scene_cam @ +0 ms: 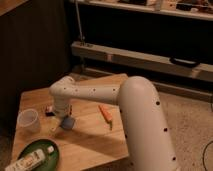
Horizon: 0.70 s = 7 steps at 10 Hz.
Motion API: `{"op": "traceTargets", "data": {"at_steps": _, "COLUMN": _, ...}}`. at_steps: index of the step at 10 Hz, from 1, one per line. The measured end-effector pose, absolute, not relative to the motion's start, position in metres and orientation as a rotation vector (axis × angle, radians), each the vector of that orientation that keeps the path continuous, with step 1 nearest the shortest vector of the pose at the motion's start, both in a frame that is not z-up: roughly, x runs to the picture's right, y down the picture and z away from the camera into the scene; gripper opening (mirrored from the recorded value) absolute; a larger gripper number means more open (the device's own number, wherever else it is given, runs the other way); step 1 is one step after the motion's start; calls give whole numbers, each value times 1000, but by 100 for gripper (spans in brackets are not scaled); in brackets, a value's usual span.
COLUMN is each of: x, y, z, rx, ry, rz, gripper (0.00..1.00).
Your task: Place the white sponge in the ceramic cup
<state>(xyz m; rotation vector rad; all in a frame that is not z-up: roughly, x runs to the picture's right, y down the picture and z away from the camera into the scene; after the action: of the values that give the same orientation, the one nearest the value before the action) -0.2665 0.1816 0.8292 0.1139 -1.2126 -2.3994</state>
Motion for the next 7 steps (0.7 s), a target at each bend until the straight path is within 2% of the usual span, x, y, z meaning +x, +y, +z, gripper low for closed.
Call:
{"op": "traceTargets", "data": {"at_steps": 5, "x": -270, "y": 182, "z": 831, "rx": 92, "ry": -1191, "rz": -2408, "gripper": 80}}
{"op": "traceTargets", "data": {"at_steps": 6, "x": -271, "y": 182, "z": 831, "rx": 87, "ry": -1193, "rz": -2408, "gripper": 76}}
{"op": "traceTargets", "data": {"at_steps": 7, "x": -271, "y": 183, "z": 831, "rx": 87, "ry": -1194, "rz": -2408, "gripper": 67}}
